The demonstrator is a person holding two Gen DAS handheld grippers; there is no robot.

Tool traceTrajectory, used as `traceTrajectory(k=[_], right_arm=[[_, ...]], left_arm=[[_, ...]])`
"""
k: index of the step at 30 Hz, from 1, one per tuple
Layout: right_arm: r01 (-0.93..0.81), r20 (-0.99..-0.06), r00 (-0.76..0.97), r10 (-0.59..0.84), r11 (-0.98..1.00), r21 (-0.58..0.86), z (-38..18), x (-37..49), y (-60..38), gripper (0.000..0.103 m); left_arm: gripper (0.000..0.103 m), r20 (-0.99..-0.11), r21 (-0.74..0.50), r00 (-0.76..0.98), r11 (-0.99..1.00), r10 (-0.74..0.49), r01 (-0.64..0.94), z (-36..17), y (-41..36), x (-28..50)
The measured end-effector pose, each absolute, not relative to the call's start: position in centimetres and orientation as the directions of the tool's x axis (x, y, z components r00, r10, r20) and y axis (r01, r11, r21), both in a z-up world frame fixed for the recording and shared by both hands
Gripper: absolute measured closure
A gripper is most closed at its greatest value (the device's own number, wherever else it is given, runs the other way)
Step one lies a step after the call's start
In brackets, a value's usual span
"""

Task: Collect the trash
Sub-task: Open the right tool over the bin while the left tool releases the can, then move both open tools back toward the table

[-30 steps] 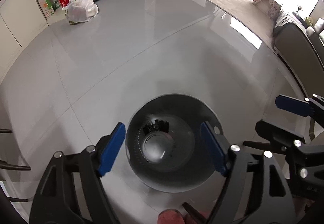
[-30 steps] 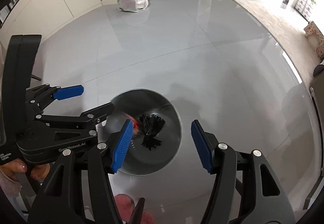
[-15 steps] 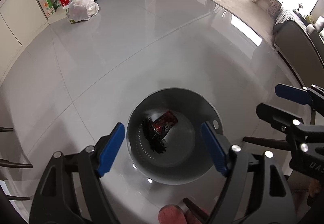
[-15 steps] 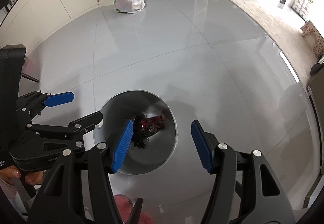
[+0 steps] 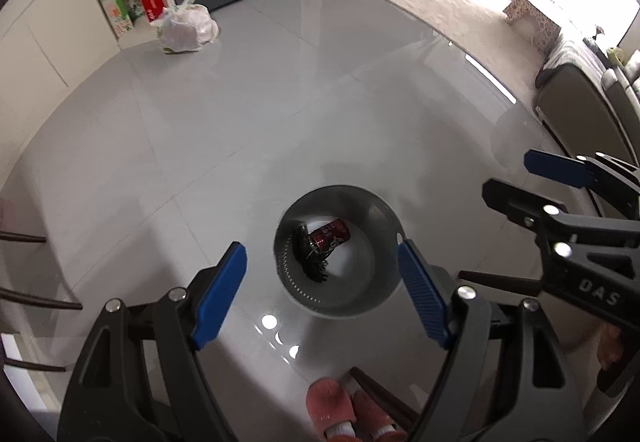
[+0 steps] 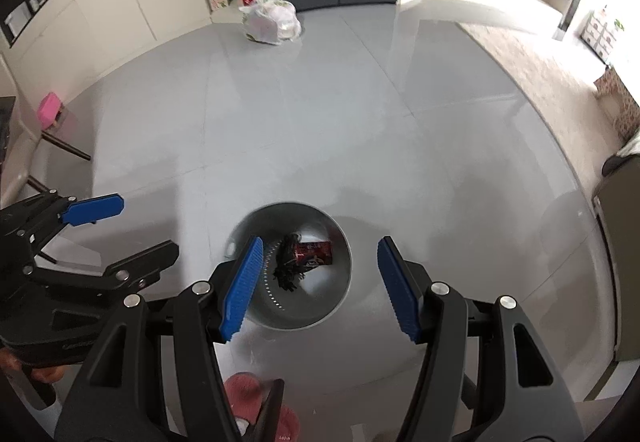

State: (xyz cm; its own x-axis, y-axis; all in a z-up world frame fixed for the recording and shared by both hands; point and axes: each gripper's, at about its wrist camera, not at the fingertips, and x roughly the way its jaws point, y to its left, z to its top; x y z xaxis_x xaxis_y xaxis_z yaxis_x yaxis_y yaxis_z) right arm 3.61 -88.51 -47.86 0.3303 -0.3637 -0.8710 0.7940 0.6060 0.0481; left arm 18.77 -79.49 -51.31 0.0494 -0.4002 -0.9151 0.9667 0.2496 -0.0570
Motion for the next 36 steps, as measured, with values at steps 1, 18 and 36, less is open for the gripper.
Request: traceTrajectory(k=[1,18,36], right_arm=[[0.787,-0.868,0.337,-0.364,0.615,0.047,-46.6,3.9,-88.1,0.045],[0.444,-0.815,0.540,-0.212,0.894,0.062,-24.6,10.3,-72.0,0.045],[-0.203,-0.760,0.617,0.201,0.975,0.093,-15.1,19.5,-39.1,0.045]], left_arm=[[0.025,-0.914,-0.056,0.055,0.259,-0.402,0.964,-50.1,-78.9,18.8],[0.025,-0.867,-0.015,0.311,0.643,-0.390,0.766,-26.7,-59.2,20.9],[0.025,-0.808,0.038,0.588,0.995,-0.027,0.098,-15.1,-21.3,17.3]])
